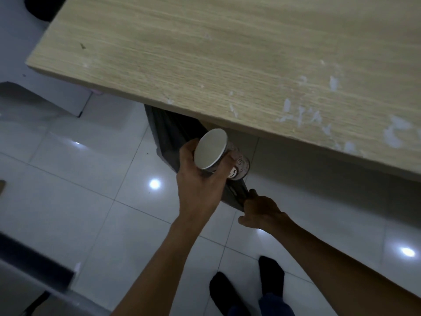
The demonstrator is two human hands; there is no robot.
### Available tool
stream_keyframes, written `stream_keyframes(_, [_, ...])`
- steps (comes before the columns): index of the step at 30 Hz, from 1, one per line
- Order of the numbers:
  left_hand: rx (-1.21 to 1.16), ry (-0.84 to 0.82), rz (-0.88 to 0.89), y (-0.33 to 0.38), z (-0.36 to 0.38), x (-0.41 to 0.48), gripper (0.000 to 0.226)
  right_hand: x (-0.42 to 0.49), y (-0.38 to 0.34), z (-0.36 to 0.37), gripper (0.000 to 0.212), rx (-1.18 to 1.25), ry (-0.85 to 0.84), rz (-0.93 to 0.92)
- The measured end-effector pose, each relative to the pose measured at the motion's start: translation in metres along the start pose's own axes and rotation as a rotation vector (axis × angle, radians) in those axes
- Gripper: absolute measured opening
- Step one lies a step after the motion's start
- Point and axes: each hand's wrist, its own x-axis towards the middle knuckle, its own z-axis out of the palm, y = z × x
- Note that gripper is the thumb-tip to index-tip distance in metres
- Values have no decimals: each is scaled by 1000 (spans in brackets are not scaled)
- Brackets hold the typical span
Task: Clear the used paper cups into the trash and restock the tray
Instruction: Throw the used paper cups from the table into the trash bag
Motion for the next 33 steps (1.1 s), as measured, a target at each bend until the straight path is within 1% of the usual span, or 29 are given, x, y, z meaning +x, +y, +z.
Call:
stream_keyframes(3, [45, 13, -33, -6, -1, 0, 65, 0, 3, 8, 68, 76, -69, 91])
stream_keyframes(5, [95, 22, -36, -10, -3, 0, 64, 0, 6, 14, 77, 190, -68, 161])
stream_keyframes(6, [124, 24, -30, -12, -5, 0, 65, -1, 6, 17, 77, 237, -51, 186])
stream_keyframes(10, [180, 51, -4, -19, -8, 1, 69, -8, 7, 25, 55, 331, 49, 250])
stream_keyframes(13, [210, 52, -31, -21, -8, 5, 69, -14, 10, 27, 45, 356, 76, 252])
stream_keyframes(17, [308, 77, -55, -21, -6, 14, 69, -21, 12, 26, 51, 355, 62, 220])
stream_keyframes(19, [348, 89, -86, -19, -2, 19, 65, -25, 12, 26, 56, 407, 55, 221])
stream_keyframes(20, [343, 100, -127, -19, 1, 22, 65, -26, 13, 26, 59, 487, 38, 237])
stream_keyframes(21, [306, 114, -187, -20, 3, 25, 65, -28, 13, 27, 59, 621, 14, 261])
stream_keyframes(24, [37, 163, -399, -21, 9, 33, 72, -32, 14, 27, 50, 1170, -72, 368])
stream_keyframes(25, [-53, 179, -456, -21, 11, 33, 73, -33, 14, 27, 48, 1298, -86, 402])
stream_keyframes(26, [-115, 194, -497, -21, 13, 31, 71, -33, 14, 27, 50, 1391, -86, 424])
stream_keyframes(28, [-152, 217, -532, -23, 17, 23, 64, -31, 14, 28, 54, 1499, -48, 459])
stream_keyframes(29, [-141, 224, -533, -25, 18, 20, 61, -30, 13, 28, 54, 1490, -4, 473])
stream_keyframes(30, [-122, 234, -521, -27, 19, 17, 61, -28, 11, 29, 48, 1433, 60, 479])
stream_keyframes(32, [-83, 261, -487, -30, 19, 13, 64, -25, 10, 33, 32, 1251, 217, 483])
stream_keyframes(33, [-67, 277, -471, -30, 18, 12, 64, -24, 11, 34, 29, 1180, 291, 501])
